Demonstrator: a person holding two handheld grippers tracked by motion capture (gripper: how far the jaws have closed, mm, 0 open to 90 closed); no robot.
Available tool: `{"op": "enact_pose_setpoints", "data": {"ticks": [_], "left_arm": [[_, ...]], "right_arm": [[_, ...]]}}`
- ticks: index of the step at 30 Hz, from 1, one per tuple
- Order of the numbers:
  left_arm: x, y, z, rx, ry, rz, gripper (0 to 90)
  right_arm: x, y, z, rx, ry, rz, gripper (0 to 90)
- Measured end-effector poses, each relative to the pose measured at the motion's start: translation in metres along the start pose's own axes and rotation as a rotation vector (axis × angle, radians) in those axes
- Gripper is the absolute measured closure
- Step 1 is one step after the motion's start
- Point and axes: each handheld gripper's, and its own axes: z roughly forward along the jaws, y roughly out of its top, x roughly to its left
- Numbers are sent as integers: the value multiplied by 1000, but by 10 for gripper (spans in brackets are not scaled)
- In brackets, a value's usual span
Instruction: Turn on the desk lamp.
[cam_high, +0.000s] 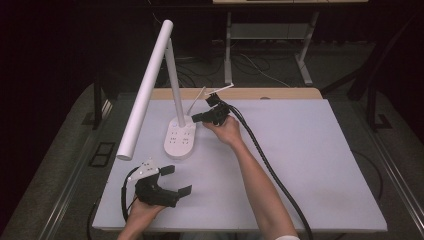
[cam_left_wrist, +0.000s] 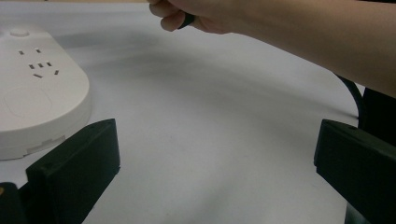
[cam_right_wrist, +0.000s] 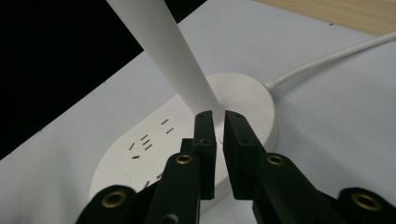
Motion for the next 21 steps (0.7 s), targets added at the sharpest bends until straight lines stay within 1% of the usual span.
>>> {"op": "enact_pose_setpoints", "data": {"ticks": [4,8,13,14,17,20,21], "left_arm": [[0,0,0,-1,0,1,0],[0,0,0,-3,-2,-1,0],[0,0,0,-3,-3,0,0],[1,0,0,-3,-3,3,0],[1,0,0,-2,-2,0,0],[1,0,0,-3,-3,-2,0],[1,0,-1,-3,-3,-1,0]], "right_arm": [[3,1,7,2,-10,-16,894],[4,1,13,-2,-21,-25,895],[1,0,20,3,-24,-10,895],[1,0,21,8,-23,-13,895],[1,0,27,-11,-16,7,895],[0,0,31,2,-21,3,895],[-1,-2,34,7,-27,10,895]]}}
